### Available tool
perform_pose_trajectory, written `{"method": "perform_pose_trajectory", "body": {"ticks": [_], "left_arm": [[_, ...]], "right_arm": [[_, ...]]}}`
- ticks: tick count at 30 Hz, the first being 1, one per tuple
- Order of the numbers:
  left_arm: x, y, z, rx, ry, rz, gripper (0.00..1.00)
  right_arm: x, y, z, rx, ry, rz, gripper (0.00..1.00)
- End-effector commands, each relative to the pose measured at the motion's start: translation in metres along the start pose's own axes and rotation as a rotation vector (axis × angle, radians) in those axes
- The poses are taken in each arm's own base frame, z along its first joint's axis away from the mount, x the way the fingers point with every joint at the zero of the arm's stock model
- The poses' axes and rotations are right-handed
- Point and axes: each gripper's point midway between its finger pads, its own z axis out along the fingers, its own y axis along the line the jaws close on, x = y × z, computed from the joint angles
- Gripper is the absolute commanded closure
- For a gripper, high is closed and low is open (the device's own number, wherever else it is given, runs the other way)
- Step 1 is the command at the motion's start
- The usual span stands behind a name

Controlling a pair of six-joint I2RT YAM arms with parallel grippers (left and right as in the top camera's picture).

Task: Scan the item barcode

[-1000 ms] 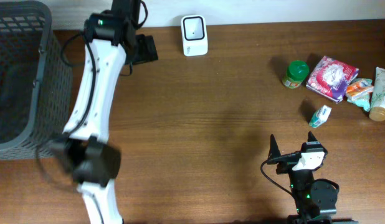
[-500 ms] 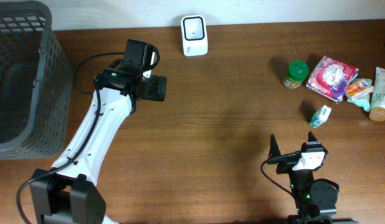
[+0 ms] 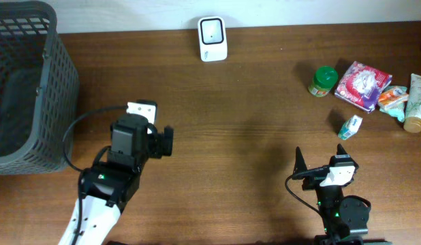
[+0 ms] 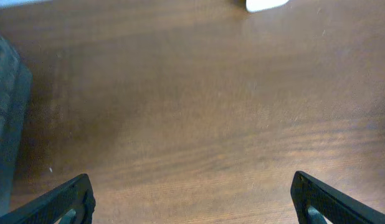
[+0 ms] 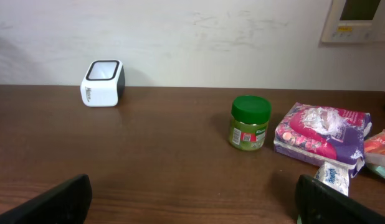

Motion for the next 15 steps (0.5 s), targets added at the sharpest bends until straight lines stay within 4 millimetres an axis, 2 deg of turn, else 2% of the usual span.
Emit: {"method": "perform_pose_trajectory", "body": {"ticks": [1,5,8,11,15], "left_arm": [[0.027,0.003,0.012,-0.02,0.064,0.03,0.01],[0.021,0.001,0.017,-0.016,-0.001,0.017,0.01],[0.017,0.004,0.012,-0.012,-0.134,-0.016,0.01],[0.028,0.015,0.002,-0.02,-0.259,-0.06,0.01],[0.039,0.018,-0.014,-0.008,-0.365,-0.084,0.01]], "right_arm": [[0.003,-0.004,0.0,0.019,0.004,0.002,0.01],[0.003,-0.004,0.0,0.019,0.004,0.002,0.01],[0.003,-0.004,0.0,0.019,0.004,0.002,0.01],[0.003,-0.004,0.0,0.019,0.003,0.002,0.01],[0.003,-0.004,0.0,0.019,0.004,0.002,0.01]]}}
